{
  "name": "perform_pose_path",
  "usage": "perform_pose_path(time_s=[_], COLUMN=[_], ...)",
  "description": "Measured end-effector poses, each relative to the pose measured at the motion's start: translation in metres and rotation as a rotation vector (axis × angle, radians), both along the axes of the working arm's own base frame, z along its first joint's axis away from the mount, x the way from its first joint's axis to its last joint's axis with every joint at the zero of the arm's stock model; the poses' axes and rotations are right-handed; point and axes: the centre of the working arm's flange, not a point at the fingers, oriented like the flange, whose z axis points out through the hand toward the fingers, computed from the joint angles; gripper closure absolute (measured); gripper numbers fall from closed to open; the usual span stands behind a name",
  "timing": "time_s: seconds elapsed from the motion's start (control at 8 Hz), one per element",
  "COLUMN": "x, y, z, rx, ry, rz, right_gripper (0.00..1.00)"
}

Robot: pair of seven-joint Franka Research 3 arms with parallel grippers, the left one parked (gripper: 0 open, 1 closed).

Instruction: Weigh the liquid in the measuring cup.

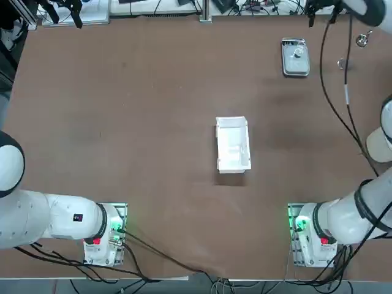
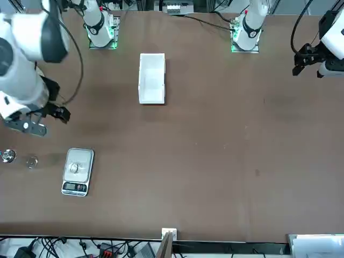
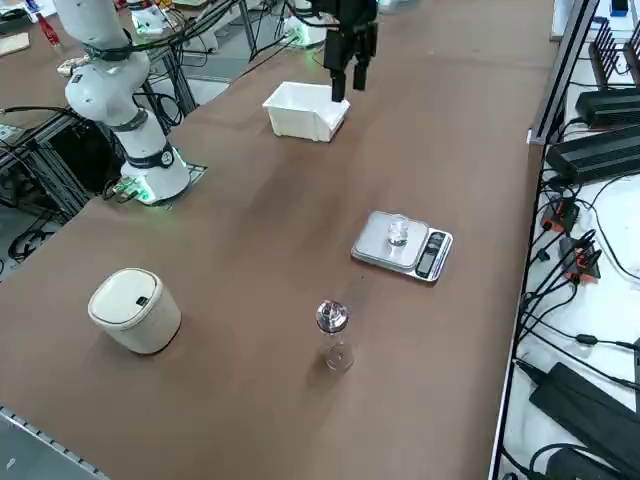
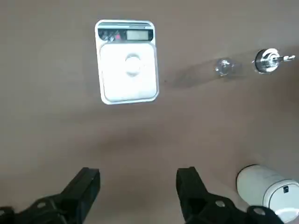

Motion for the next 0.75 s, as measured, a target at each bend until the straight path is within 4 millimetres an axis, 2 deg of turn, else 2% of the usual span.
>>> perform_pose_path(time_s=[0.5,0.75], x=[-0.040,-0.061], y=[-0.023,-0.050], z=[0.059,0.089], rx=[0.073,0.162], ry=[0.041,0.033], rz=[0.105,0.128], right_gripper=[0.00,0.00])
